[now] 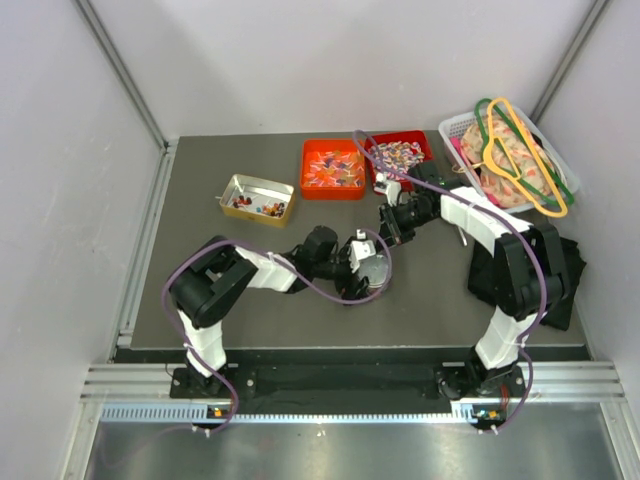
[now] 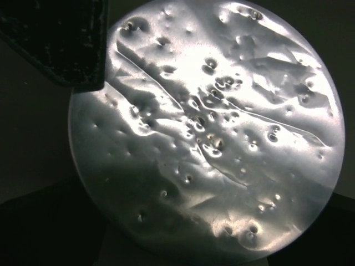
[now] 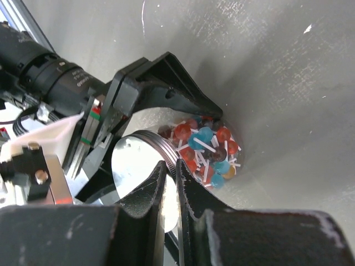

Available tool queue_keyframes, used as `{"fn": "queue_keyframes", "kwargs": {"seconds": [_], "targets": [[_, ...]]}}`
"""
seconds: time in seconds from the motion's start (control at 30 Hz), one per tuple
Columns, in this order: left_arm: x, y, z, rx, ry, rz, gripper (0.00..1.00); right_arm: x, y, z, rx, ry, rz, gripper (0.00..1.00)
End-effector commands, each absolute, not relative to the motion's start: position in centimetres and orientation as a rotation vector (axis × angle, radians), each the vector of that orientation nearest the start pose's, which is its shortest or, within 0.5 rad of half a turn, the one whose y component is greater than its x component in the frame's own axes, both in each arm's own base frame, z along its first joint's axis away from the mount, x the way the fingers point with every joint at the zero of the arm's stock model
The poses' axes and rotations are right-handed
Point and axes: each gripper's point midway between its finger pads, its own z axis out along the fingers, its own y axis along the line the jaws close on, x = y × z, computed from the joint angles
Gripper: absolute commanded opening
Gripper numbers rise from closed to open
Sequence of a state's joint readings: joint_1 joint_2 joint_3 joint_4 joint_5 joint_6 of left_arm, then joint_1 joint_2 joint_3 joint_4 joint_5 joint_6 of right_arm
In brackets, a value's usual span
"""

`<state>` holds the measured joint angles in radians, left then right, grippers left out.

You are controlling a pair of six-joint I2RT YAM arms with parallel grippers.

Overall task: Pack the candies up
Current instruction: Screw the bottle lid onto the packing bottle.

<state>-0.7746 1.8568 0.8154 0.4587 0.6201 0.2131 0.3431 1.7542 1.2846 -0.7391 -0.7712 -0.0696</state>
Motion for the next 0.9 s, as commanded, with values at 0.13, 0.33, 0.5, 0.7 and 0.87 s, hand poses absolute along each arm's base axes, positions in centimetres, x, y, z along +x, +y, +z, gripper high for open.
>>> {"fn": "queue_keyframes", "kwargs": {"seconds": [0.13,0.33,0.5,0.7,0.87], "targets": [[25.0,-38.6,1.8,1.353,1.713,-0.812,0.99,25.8,23.6,9.7,-0.811,2.663,1.161,0.08],[25.2,-38.0,0.9,1.346,1.695,-0.737,0.99,25.7,23.4,9.6,-0.822,2.667,1.145,0.08],[26.2,-37.9,0.9,1.304,1.709,-0.698,0.99,25.8,23.3,9.4,-0.822,2.677,1.127,0.07],[26.7,-37.5,1.0,1.268,1.724,-0.659,0.99,25.7,22.6,9.4,-0.823,2.686,1.105,0.07],[27.5,-37.0,1.1,1.237,1.736,-0.609,0.99,25.9,21.5,9.7,-0.803,2.687,1.076,0.07]]}}
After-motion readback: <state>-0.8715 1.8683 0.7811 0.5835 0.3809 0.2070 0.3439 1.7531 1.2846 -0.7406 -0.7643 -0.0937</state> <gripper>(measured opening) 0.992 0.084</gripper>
